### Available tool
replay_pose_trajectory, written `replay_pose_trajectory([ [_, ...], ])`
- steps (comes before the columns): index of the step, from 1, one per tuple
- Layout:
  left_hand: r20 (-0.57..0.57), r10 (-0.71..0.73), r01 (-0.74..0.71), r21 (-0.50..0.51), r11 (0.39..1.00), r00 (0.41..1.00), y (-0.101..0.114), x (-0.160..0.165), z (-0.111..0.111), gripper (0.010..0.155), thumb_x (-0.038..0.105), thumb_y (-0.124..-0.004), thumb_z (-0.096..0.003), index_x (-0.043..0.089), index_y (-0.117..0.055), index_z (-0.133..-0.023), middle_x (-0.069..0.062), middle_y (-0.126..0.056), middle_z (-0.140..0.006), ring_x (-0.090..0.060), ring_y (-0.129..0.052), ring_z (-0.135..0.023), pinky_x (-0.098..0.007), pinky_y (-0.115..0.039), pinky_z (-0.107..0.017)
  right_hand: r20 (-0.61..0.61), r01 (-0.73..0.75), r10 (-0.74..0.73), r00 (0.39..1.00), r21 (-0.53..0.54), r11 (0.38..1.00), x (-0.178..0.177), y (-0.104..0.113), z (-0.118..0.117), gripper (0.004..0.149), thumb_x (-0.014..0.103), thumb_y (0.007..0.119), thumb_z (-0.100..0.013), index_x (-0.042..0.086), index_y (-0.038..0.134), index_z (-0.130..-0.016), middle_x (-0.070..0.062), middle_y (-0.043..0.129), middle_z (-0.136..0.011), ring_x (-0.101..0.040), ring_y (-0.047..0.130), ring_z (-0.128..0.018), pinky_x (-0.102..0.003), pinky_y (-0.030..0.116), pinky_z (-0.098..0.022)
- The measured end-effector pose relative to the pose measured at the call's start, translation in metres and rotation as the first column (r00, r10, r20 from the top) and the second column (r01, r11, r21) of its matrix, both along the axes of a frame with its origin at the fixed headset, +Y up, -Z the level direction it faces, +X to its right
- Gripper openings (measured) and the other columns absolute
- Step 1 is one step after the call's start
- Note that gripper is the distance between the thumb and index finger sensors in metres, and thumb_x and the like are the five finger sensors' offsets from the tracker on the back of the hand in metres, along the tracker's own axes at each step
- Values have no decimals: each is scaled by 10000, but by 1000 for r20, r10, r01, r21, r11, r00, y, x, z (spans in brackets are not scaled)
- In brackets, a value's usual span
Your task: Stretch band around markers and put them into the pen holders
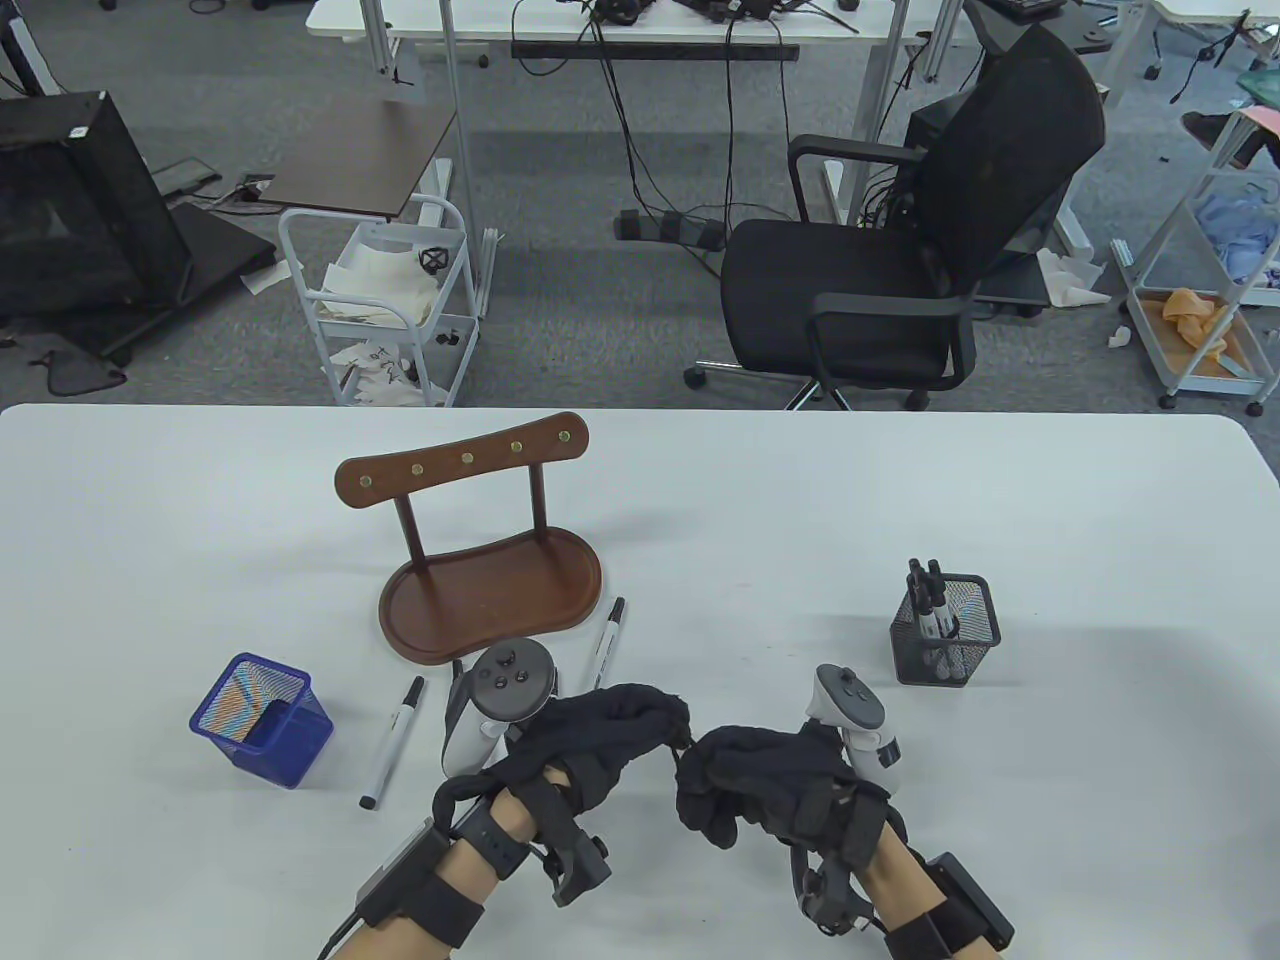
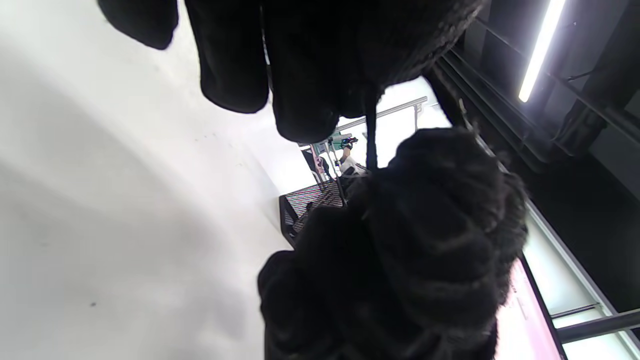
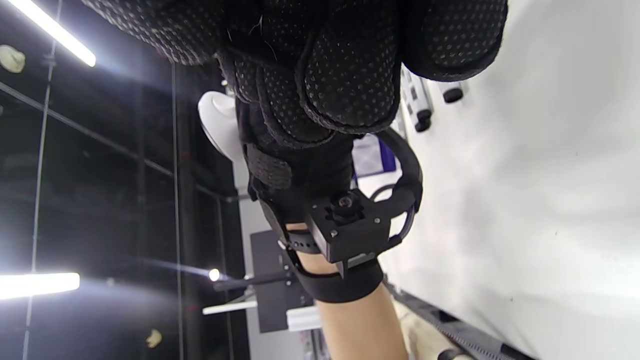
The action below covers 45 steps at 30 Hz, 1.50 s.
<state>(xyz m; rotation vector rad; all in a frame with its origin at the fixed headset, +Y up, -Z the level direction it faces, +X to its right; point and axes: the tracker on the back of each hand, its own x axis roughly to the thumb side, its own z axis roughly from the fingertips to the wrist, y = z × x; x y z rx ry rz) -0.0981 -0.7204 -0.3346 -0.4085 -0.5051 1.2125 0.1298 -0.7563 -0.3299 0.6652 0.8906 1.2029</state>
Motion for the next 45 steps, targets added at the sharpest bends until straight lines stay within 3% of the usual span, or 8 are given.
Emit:
replay_pose_trajectory([
  [3, 30, 46, -46, 16, 999, 999, 8, 4, 3, 384, 347, -729, -614, 181, -788, -956, -114, -915, -986, -433, -767, -1008, -704, -526, -741, -32, 35, -37, 999, -74, 997, -2, -6, -2, 449, 421, 651, -590, 126, 793, -896, -26, 1049, -713, -232, 1037, -446, -503, 814, -509],
  [7, 47, -51, 41, 200, 979, 998, 25, 14, 6, 374, 354, -735, -608, 208, -795, -947, -75, -910, -999, -424, -733, -1042, -718, -506, -749, -47, -52, 48, 998, -98, 994, -2, -8, -6, 389, 391, 705, -582, 145, 846, -848, -12, 1100, -629, -215, 1076, -330, -472, 864, -409],
  [12, 44, -78, 69, 187, 980, 996, 30, 26, 5, 360, 347, -782, -588, 188, -843, -905, -93, -956, -941, -424, -774, -1012, -716, -526, -739, -33, -216, 215, 976, -26, 976, -3, -4, -6, 352, 384, 778, -557, 183, 879, -828, 38, 1127, -518, -163, 1085, -231, -431, 899, -330],
  [17, 13, -120, 117, 159, 980, 993, 22, 24, -4, 355, 350, -802, -583, 180, -869, -888, -94, -982, -919, -427, -799, -991, -710, -543, -731, 85, -365, 358, 930, 79, 928, 2, 6, -5, 393, 441, 882, -469, 191, 926, -768, 67, 1128, -415, -155, 1062, -168, -435, 894, -297],
  [21, 13, -35, 35, 34, 999, 999, 11, 13, -12, 360, 340, -818, -577, 172, -876, -890, -113, -981, -924, -446, -786, -992, -718, -534, -729, 34, -317, 316, 948, 160, 935, 3, 16, -1, 362, 369, 915, -474, 231, 901, -808, 84, 1095, -491, -168, 1035, -278, -466, 856, -405],
  [29, 73, 5, -4, -8, 1000, 997, 4, 6, -10, 374, 347, -821, -564, 195, -864, -903, -80, -971, -948, -447, -773, -1008, -720, -517, -736, -14, -112, 114, 993, 122, 986, 12, 18, -3, 456, 347, 960, -448, 263, 846, -881, 8, 1004, -760, -224, 980, -588, -527, 754, -590],
  [35, 112, -25, 21, 32, 999, 993, 5, 10, -4, 398, 339, -755, -592, 195, -800, -961, -76, -916, -1003, -447, -733, -1033, -720, -491, -748, 62, -126, 119, 991, 120, 985, 14, 15, -3, 511, 378, 976, -431, 338, 792, -907, 17, 965, -795, -222, 953, -627, -532, 756, -598],
  [45, -76, -258, 267, 165, 949, 963, 25, -18, -5, 448, 329, -737, -597, 137, -738, -1001, -152, -849, -1042, -485, -713, -1023, -737, -493, -732, 181, -267, 238, 954, 159, 950, 24, 13, -5, 604, 391, 980, -430, 380, 692, -962, 4, 885, -900, -281, 885, -752, -531, 753, -600],
])
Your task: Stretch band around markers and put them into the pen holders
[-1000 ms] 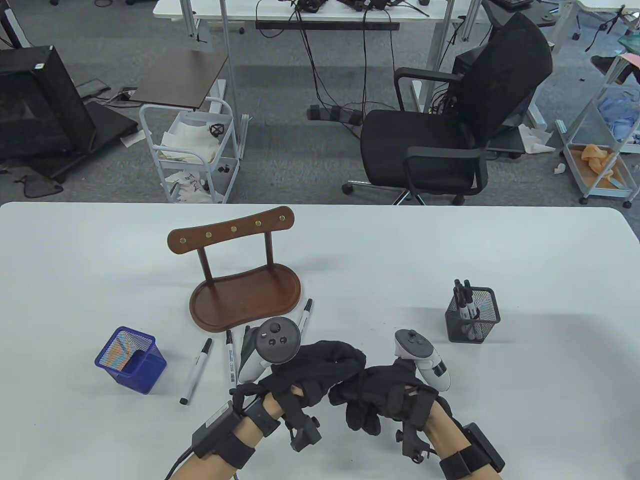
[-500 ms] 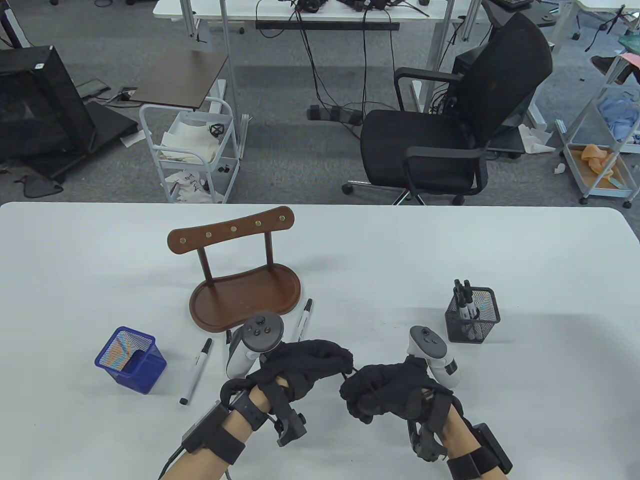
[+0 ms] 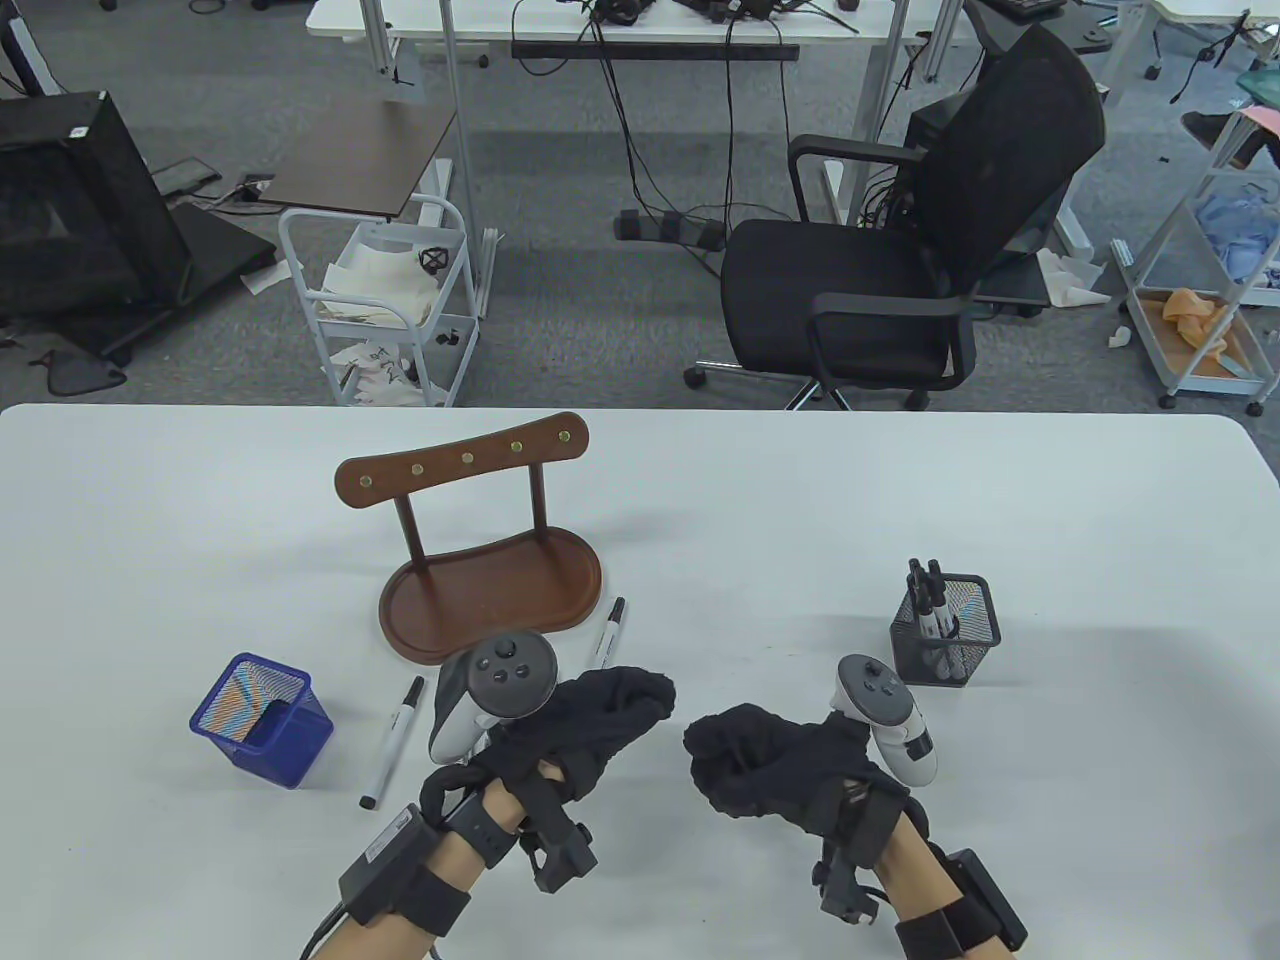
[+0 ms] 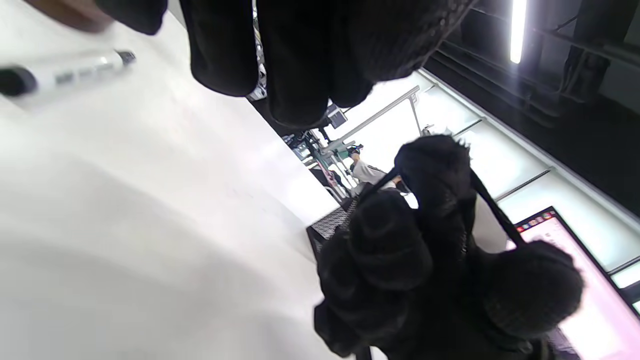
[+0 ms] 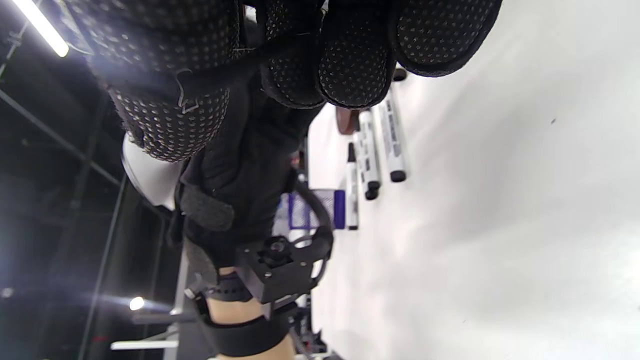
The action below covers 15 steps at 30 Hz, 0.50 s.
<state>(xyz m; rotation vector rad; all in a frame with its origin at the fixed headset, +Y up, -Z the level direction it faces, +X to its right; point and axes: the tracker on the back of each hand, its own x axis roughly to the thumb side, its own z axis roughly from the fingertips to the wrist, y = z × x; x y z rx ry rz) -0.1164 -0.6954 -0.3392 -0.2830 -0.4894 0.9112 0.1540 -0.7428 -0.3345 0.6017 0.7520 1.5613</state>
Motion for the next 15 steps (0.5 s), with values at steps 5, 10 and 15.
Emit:
replay_pose_trajectory([
  [5, -50, -150, 152, 33, 988, 987, 1, -16, -2, 519, 349, -769, -586, 117, -675, -1041, -192, -779, -1089, -515, -666, -1041, -757, -486, -721, -11, -47, 47, 999, 9, 999, 0, -2, 2, 603, 397, 968, -435, 371, 688, -968, -8, 889, -895, -279, 898, -727, -526, 760, -588],
  [10, -113, -258, 262, 30, 964, 960, 4, -34, -3, 555, 351, -786, -580, 107, -654, -1061, -212, -752, -1111, -531, -649, -1044, -750, -479, -726, -18, -84, 84, 996, 17, 996, 0, -3, 3, 605, 397, 960, -440, 368, 680, -975, -16, 891, -894, -286, 902, -720, -529, 761, -582],
  [15, -134, -423, 426, -10, 905, 896, 4, -53, -3, 597, 355, -795, -574, 91, -636, -1085, -244, -716, -1138, -554, -615, -1053, -745, -467, -730, -26, -98, 98, 995, 16, 995, 0, -4, 4, 601, 394, 953, -444, 362, 678, -978, -23, 891, -889, -290, 902, -717, -531, 758, -582],
])
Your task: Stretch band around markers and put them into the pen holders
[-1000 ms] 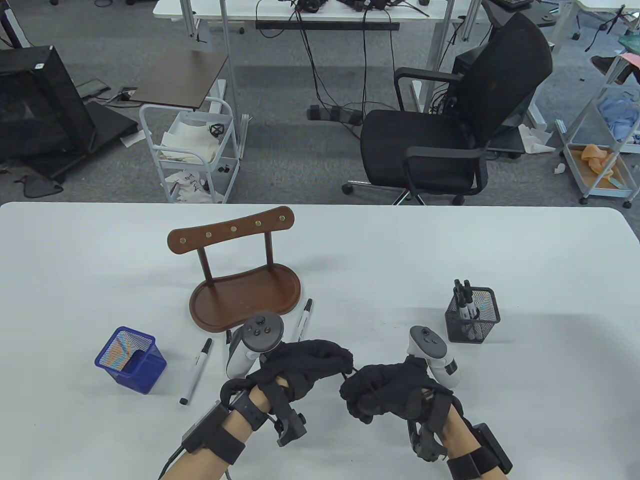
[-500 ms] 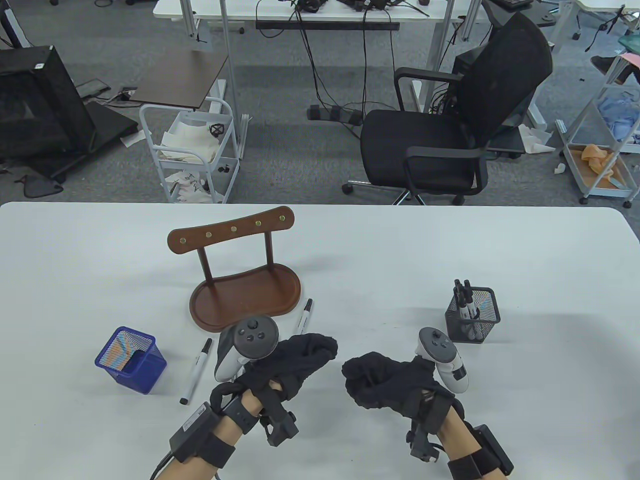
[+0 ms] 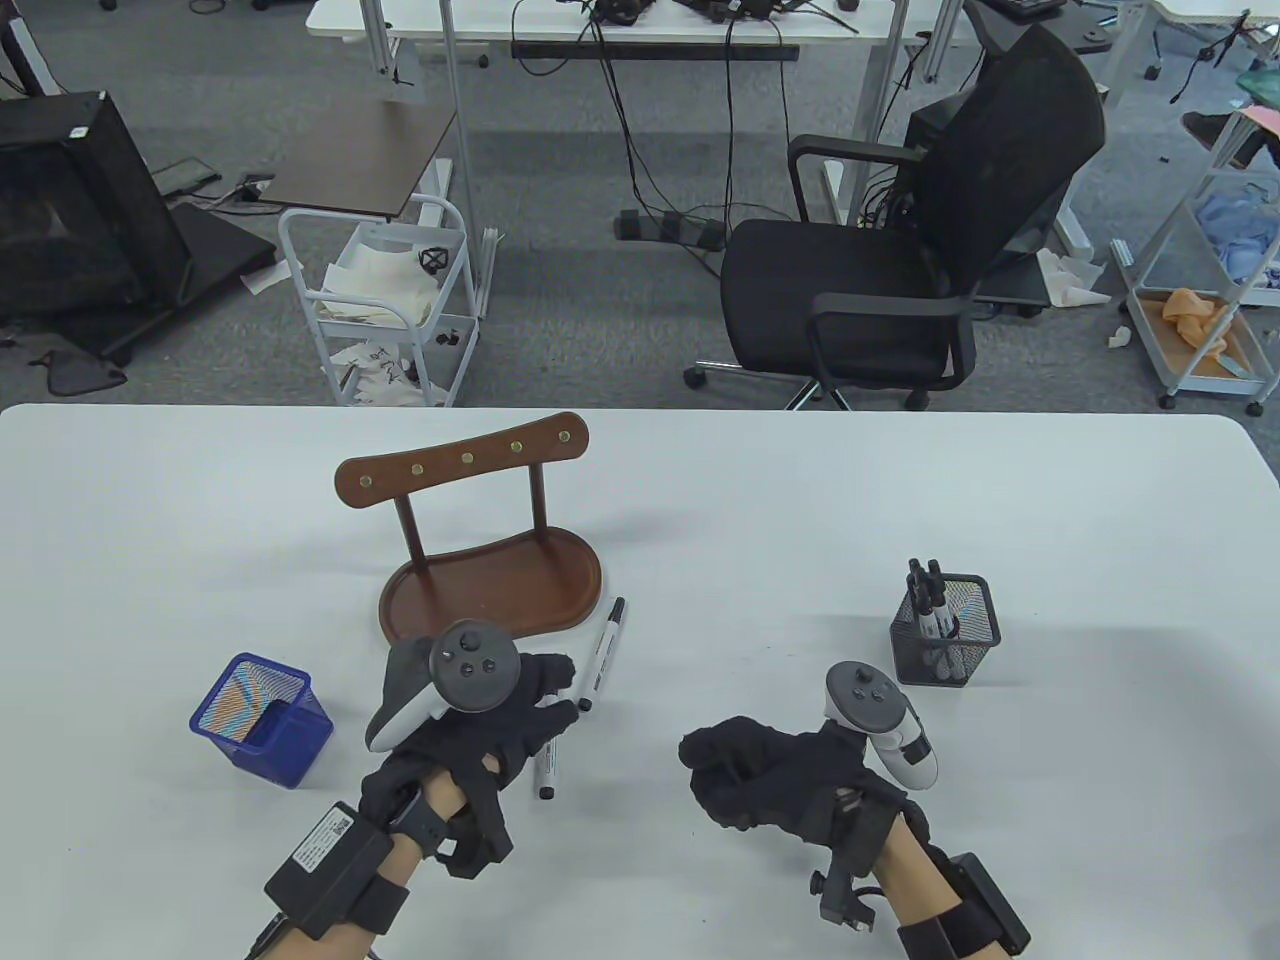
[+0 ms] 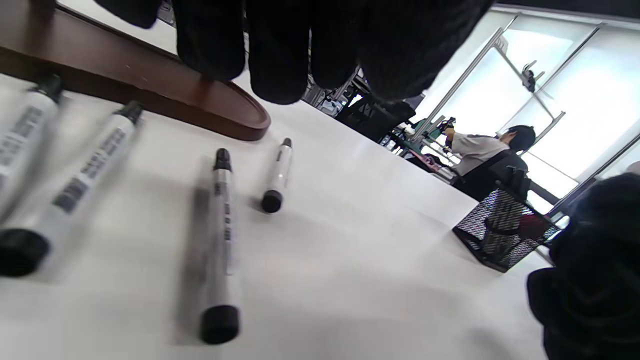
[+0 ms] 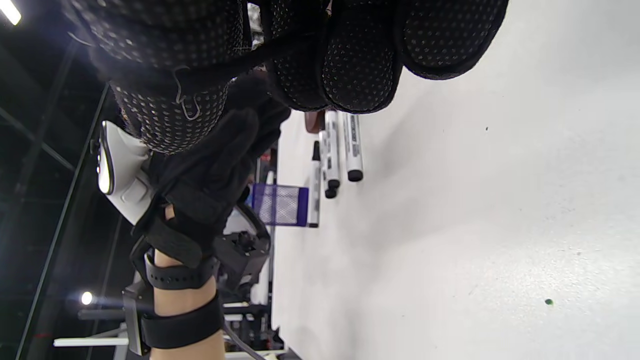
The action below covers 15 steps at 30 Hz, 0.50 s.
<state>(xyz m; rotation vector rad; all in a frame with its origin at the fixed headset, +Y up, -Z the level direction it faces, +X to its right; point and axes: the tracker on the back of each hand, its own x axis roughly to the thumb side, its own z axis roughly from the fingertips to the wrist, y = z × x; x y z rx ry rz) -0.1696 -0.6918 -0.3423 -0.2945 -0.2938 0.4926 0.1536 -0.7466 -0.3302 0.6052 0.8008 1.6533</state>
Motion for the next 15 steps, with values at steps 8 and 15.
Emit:
replay_pose_trajectory([
  [8, -151, -203, 202, -23, 979, 968, -3, -40, 2, 637, 332, -817, -561, 10, -639, -1081, -297, -731, -1115, -595, -684, -1007, -741, -550, -698, -12, -19, 19, 1000, 14, 1000, -2, 0, 1, 594, 394, 948, -447, 360, 681, -976, -28, 895, -887, -293, 904, -712, -532, 758, -579],
  [15, -240, -311, 297, -93, 950, 920, -14, -61, 8, 665, 305, -848, -550, -20, -614, -1081, -332, -716, -1096, -604, -710, -966, -738, -604, -667, -21, -25, 25, 999, 18, 1000, -2, -1, 1, 585, 392, 946, -448, 353, 691, -973, -32, 899, -880, -295, 908, -705, -534, 761, -573],
])
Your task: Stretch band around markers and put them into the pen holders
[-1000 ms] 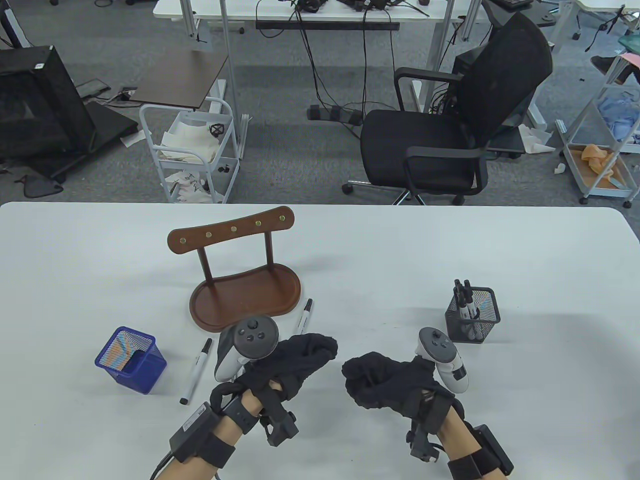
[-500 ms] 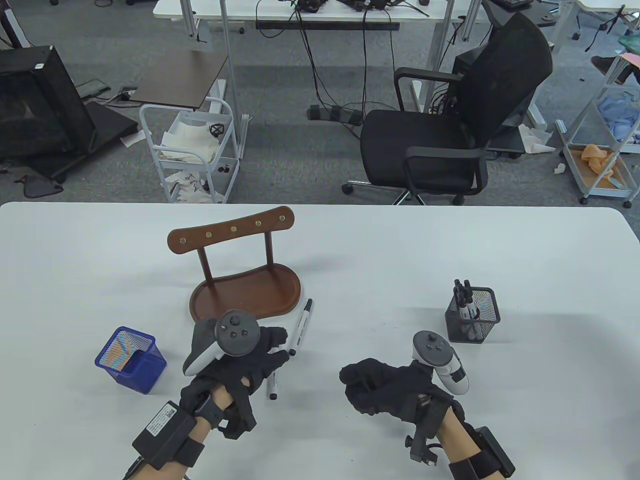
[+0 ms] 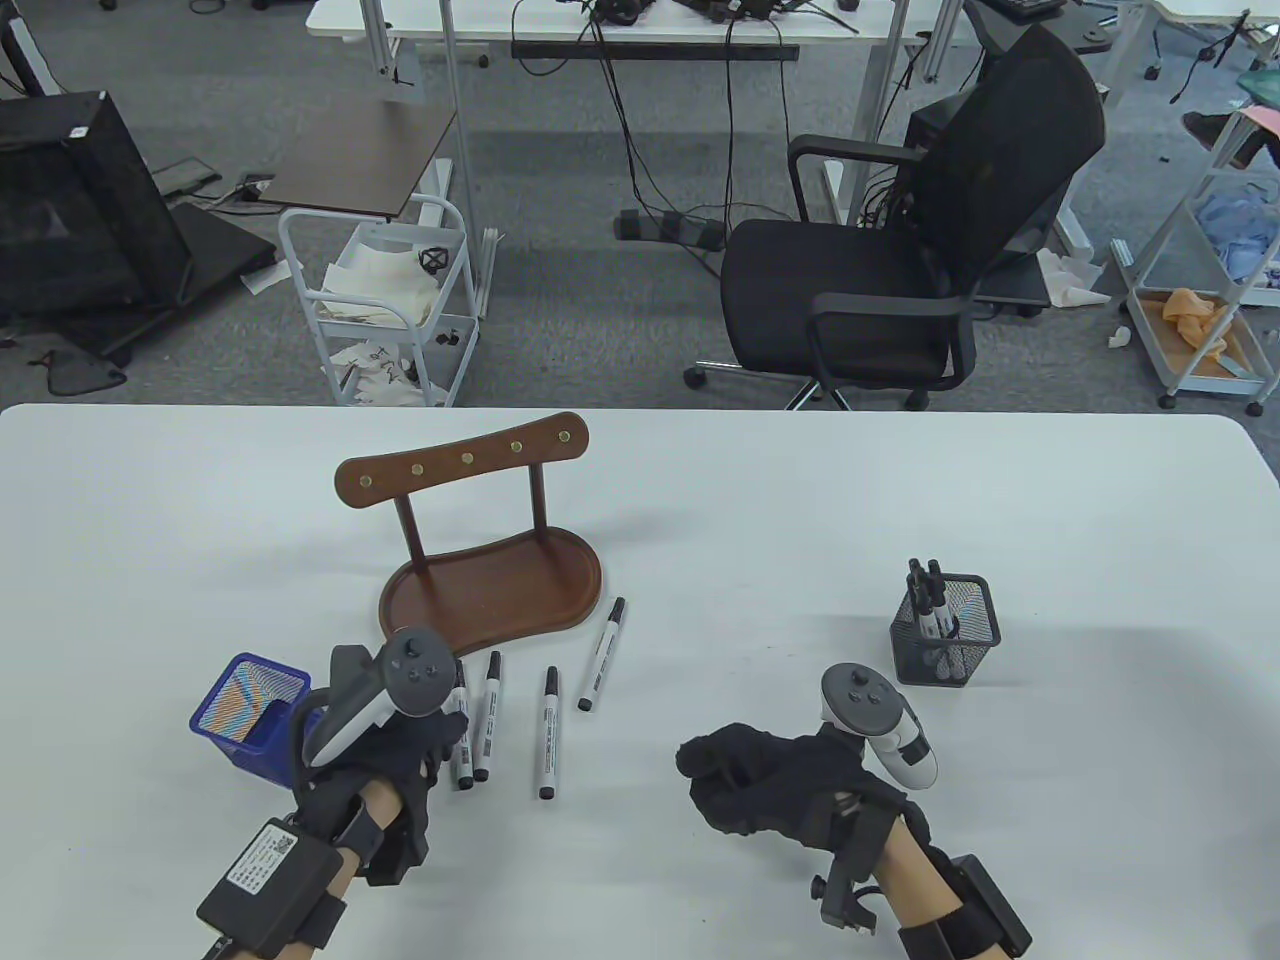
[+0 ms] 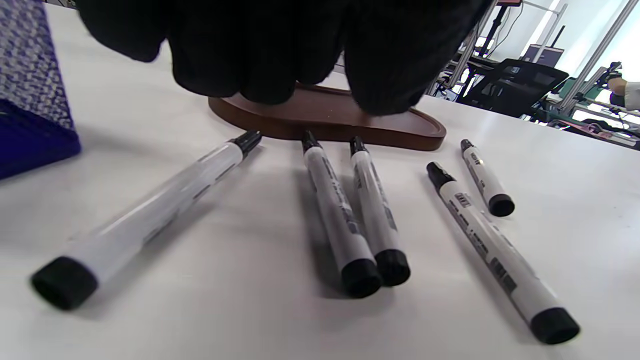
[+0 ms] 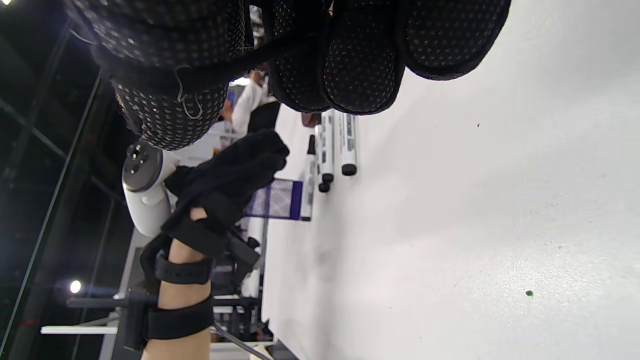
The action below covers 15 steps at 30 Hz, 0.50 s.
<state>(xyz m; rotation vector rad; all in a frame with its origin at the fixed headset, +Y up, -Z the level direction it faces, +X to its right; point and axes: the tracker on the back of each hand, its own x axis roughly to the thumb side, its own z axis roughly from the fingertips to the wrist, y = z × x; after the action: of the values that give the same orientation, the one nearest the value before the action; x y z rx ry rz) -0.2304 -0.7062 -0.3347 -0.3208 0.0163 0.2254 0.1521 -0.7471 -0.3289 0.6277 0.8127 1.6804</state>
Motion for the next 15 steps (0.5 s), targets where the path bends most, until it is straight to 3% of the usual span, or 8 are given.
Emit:
replay_pose_trajectory([
  [8, -91, -71, 64, -79, 995, 993, -17, -11, 0, 689, 281, -865, -545, -62, -596, -1078, -397, -696, -1068, -686, -708, -889, -704, -671, -641, -11, -8, 8, 1000, 6, 1000, -1, 0, 1, 578, 391, 943, -450, 350, 696, -971, -36, 904, -875, -296, 911, -700, -533, 763, -570],
  [15, -131, -125, 111, -113, 987, 983, -28, -15, -4, 662, 272, -868, -543, -74, -632, -1056, -415, -747, -1011, -665, -749, -842, -692, -689, -614, -18, -14, 14, 1000, 6, 1000, -1, -1, 1, 570, 389, 942, -451, 343, 705, -967, -38, 909, -870, -297, 915, -692, -532, 767, -565],
])
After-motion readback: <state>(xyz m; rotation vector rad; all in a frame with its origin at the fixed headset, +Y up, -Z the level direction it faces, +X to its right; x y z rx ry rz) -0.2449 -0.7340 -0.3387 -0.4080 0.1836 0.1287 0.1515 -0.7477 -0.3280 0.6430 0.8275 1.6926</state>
